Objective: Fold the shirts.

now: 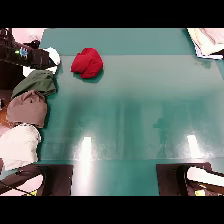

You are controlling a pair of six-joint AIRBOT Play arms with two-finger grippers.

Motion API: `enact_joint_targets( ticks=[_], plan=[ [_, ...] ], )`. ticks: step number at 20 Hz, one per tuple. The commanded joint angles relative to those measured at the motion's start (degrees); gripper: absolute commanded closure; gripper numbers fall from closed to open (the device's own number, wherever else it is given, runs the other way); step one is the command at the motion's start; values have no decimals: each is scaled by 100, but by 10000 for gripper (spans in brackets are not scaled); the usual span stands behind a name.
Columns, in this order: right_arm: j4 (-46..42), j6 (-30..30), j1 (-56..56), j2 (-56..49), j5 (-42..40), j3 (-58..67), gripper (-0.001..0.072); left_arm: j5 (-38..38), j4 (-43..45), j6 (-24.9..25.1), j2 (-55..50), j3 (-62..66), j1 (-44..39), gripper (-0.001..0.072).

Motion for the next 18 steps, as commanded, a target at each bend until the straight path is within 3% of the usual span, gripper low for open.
enact_joint_targets(
  ticks=[1,12,18],
  plan=[
    [0,0,-4,0,2,4,696,2,2,0,4,2,4,683],
    [0,-2,-4,0,-4,4,697,2,0,0,4,0,4,683],
    [9,2,-4,0,-579,4,696,717,-317,20,-13,0,2,667]
  ],
)
